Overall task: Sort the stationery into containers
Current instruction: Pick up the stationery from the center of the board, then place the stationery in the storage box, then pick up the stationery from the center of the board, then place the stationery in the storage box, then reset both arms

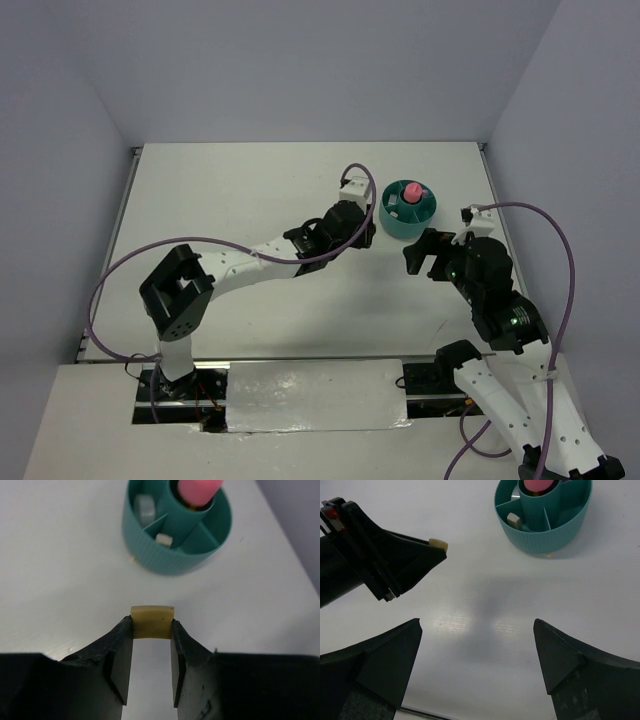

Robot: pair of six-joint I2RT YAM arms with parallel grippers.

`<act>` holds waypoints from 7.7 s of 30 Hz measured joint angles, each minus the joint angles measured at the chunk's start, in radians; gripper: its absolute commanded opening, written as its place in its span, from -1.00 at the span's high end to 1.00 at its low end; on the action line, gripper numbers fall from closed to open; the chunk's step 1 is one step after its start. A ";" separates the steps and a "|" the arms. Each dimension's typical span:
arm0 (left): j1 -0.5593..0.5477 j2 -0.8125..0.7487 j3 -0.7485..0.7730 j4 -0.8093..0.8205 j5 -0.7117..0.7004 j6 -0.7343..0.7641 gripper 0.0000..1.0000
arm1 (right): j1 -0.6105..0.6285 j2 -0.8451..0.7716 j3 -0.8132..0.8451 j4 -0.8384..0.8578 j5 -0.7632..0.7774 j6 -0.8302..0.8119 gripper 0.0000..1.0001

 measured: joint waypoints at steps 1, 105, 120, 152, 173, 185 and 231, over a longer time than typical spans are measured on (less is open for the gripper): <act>-0.005 0.011 0.011 0.041 -0.002 0.017 0.49 | 0.000 -0.004 0.000 0.000 0.009 0.001 -0.99; 0.113 -0.509 -0.790 0.246 0.145 0.106 0.63 | -0.006 0.110 -0.160 0.304 -0.422 0.180 -0.99; -0.098 -0.659 -0.855 0.473 0.298 0.411 0.53 | 0.246 0.280 -0.234 0.484 -0.486 0.323 -0.62; -0.122 -0.606 -0.795 0.442 0.269 0.430 -0.99 | 0.353 0.374 -0.303 0.665 -0.504 0.376 1.00; -0.058 -0.865 -0.620 -0.450 -0.167 -0.110 -0.99 | -0.136 0.362 -0.028 0.341 -0.130 0.178 1.00; -0.058 -1.056 -0.455 -0.861 -0.240 -0.192 -0.99 | -0.431 0.663 0.180 0.382 -0.027 0.134 1.00; 0.341 -1.015 -0.476 -0.760 -0.115 -0.076 -0.99 | -0.151 0.582 0.220 0.357 -0.046 0.027 -0.99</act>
